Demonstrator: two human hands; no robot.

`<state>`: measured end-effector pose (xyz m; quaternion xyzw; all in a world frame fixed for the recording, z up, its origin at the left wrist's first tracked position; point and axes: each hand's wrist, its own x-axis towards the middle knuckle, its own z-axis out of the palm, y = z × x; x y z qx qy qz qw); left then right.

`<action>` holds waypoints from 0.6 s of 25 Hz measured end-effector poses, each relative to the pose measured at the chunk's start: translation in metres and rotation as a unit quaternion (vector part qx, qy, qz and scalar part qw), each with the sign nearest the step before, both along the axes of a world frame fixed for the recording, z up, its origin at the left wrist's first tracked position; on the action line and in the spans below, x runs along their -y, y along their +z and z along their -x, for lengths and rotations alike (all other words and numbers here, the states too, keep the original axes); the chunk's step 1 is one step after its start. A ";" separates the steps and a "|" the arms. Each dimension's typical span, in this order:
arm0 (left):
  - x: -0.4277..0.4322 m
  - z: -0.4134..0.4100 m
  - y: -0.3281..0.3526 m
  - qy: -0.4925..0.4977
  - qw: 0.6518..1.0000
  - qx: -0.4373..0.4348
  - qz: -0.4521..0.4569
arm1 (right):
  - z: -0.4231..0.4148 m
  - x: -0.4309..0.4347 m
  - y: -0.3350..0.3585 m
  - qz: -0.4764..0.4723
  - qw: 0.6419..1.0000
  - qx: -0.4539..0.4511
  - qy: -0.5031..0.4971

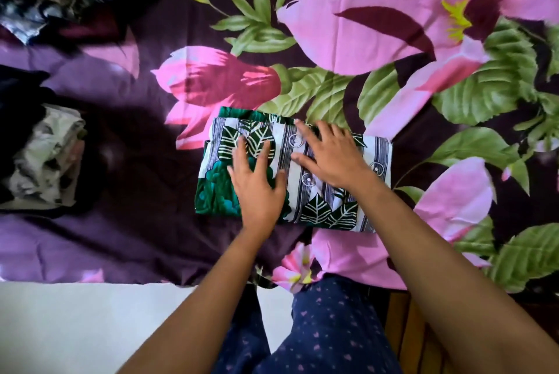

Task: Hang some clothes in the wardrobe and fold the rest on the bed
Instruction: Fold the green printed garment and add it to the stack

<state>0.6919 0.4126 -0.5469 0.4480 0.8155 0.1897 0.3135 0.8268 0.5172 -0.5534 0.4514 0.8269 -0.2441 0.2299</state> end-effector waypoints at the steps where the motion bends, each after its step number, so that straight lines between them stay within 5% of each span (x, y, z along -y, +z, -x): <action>1: 0.009 -0.011 0.009 0.130 0.991 0.015 0.006 | 0.004 -0.005 0.003 0.006 1.000 0.003 0.004; 2: 0.011 -0.019 0.025 0.275 0.959 0.033 0.060 | 0.010 -0.010 0.005 0.008 1.000 0.002 0.008; 4: 0.020 -0.032 0.024 0.523 0.814 0.136 0.213 | 0.020 -0.022 0.007 0.001 1.000 -0.005 0.017; 6: 0.028 -0.034 0.011 0.633 0.671 0.297 0.247 | 0.024 -0.024 0.008 -0.017 0.999 -0.013 0.026; 7: 0.032 -0.032 0.004 0.649 0.628 0.378 0.203 | 0.024 -0.022 0.009 -0.021 0.999 -0.015 0.021; 8: 0.034 -0.031 -0.002 0.645 0.618 0.419 0.162 | 0.024 -0.019 0.009 -0.018 1.000 -0.015 0.010; 11: 0.038 -0.031 -0.001 0.630 0.663 0.401 0.056 | 0.020 -0.008 0.016 0.049 0.997 -0.003 -0.067; 13: 0.041 -0.027 0.017 0.559 0.732 0.387 -0.031 | 0.011 0.003 0.025 0.120 0.967 -0.078 -0.209; 15: 0.044 -0.011 0.036 0.430 0.821 0.359 -0.109 | 0.001 0.026 0.040 0.132 0.883 -0.218 -0.393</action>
